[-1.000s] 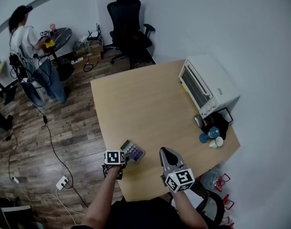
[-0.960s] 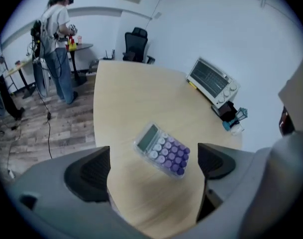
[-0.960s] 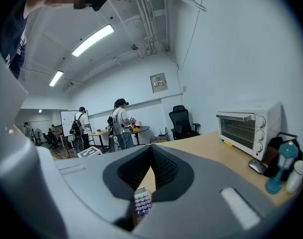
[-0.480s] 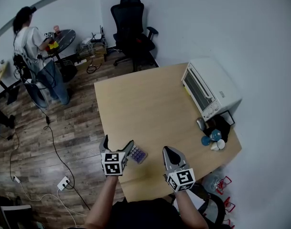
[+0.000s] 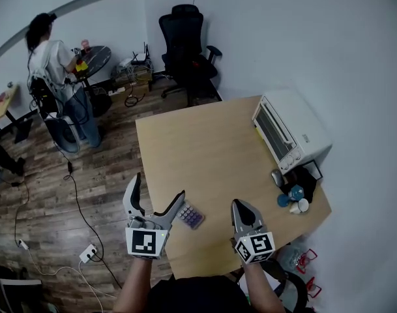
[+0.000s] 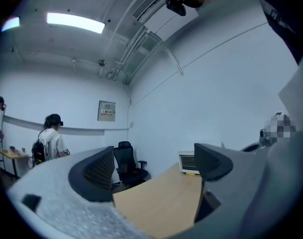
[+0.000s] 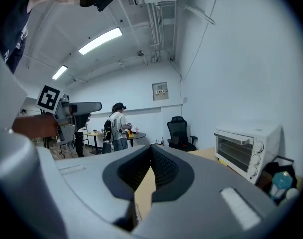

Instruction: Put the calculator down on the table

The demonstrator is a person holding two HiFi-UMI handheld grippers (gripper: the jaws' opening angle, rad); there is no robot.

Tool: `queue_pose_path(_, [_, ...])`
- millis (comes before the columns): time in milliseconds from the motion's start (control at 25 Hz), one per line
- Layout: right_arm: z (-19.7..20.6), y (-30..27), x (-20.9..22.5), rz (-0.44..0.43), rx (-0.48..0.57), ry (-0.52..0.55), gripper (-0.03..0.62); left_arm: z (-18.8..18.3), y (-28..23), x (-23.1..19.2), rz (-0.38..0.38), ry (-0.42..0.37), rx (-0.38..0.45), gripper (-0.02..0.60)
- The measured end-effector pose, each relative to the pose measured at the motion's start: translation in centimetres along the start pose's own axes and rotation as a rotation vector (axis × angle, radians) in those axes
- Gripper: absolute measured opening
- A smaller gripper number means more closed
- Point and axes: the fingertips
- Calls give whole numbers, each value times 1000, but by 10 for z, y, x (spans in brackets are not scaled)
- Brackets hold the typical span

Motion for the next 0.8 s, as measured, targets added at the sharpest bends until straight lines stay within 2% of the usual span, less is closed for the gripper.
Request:
queue_pose_path(120, [-18, -4, 0, -4, 36, 10, 5, -7, 11, -2, -15, 10, 7, 506])
queue_pose_path(320, [-27, -6, -5, -12, 48, 8, 5, 5, 20, -8, -38, 67, -24, 505])
queue_pose_path(440, [-28, -3, -7, -18, 49, 11, 5, 11, 27, -8, -51, 40, -60, 472])
queue_pose_path(520, [-29, -2, -8, -16, 50, 15, 5, 7, 28, -7, -61, 48, -44, 445])
queue_pose_path(640, [-30, 0, -11, -17, 49, 50, 5, 11, 35, -7, -70, 31, -54, 358])
queue_pose_path(680, [-30, 1, -12, -19, 49, 58, 5, 12, 39, -8, -80, 23, -64, 309])
queue_pose_path(720, [-30, 2, -14, -20, 51, 60, 5, 11, 43, -10, -95, 19, -66, 199])
queue_pose_path(760, [-30, 3, -15, -19, 54, 59, 5, 10, 46, -11, -107, 20, -60, 38])
queue_pose_path(800, [-30, 4, -15, -17, 55, 57, 5, 9, 48, -10, -107, 25, -50, 5])
Point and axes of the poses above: the fingertips, and each gripper's own axes: y backward along the fingers, x to its right, z out of its underside, and after that the axes turned 6 degrees about x, right-handed
